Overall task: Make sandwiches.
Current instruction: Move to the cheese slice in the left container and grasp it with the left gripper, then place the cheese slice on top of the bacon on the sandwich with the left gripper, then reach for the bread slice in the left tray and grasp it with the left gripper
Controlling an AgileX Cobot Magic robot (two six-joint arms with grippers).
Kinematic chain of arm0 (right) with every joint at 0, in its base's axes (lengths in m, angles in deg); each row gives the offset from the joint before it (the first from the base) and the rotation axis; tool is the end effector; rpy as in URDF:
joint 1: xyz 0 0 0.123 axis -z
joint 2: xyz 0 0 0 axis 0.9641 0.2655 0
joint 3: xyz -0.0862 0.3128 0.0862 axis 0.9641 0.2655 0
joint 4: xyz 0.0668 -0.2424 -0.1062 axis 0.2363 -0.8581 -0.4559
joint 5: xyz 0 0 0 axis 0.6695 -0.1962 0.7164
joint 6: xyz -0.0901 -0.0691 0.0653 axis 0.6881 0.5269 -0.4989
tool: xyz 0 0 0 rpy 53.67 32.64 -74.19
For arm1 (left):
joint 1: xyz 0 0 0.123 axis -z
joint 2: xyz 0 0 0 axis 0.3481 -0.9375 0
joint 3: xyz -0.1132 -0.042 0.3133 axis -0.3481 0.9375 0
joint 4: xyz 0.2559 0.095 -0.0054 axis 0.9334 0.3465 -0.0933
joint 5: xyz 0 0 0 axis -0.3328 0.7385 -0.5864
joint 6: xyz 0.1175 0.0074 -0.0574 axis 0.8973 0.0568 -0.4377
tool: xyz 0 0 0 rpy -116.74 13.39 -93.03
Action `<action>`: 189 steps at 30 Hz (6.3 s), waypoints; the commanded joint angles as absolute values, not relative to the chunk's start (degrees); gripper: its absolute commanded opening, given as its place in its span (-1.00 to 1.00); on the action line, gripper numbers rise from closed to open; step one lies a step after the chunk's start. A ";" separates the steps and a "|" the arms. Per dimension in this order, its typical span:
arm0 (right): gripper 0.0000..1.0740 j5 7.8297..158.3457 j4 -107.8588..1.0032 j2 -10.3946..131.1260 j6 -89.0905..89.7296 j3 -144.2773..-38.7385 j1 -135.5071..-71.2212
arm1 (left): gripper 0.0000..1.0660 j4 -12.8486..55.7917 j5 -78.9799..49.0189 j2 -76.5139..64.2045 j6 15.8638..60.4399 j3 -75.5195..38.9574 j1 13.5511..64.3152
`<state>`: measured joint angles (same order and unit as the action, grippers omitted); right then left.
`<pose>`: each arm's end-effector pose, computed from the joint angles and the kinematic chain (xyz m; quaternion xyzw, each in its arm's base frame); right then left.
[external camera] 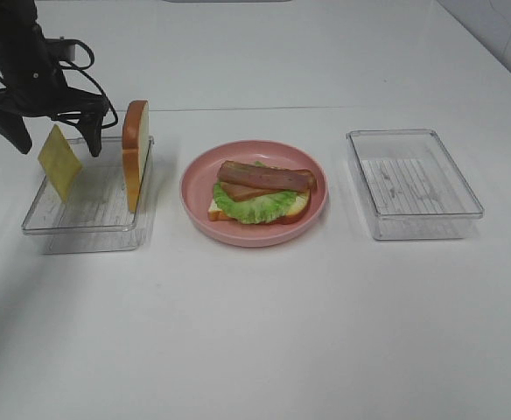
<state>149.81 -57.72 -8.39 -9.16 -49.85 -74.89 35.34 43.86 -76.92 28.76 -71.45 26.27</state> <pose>-0.0003 -0.0084 0.2491 0.0368 0.8744 -0.0139 0.4837 0.5668 -0.0601 0.1508 0.0008 0.9967 -0.0143 0.0794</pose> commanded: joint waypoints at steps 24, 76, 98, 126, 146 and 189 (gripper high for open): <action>0.83 149.41 -57.67 -10.34 -8.76 -49.62 -74.49 | -0.20 35.28 49.42 -77.37 28.70 -71.80 26.21; 0.83 149.41 -57.67 -10.34 -8.76 -49.62 -74.49 | -1.00 32.42 49.36 -61.62 25.89 -71.80 29.71; 0.83 149.41 -57.67 -10.34 -8.76 -49.62 -74.49 | -1.00 7.38 42.03 -63.45 38.90 -71.80 42.14; 0.83 149.41 -57.67 -10.34 -8.76 -49.62 -74.49 | -1.00 -6.78 33.38 -82.13 43.14 -76.04 45.29; 0.83 149.41 -57.67 -10.34 -8.76 -49.62 -74.49 | -0.76 2.45 32.46 -82.53 42.51 -76.04 45.29; 0.83 149.41 -57.61 -10.28 -8.76 -49.62 -74.49 | 0.88 38.32 49.48 -56.00 20.33 -66.98 41.51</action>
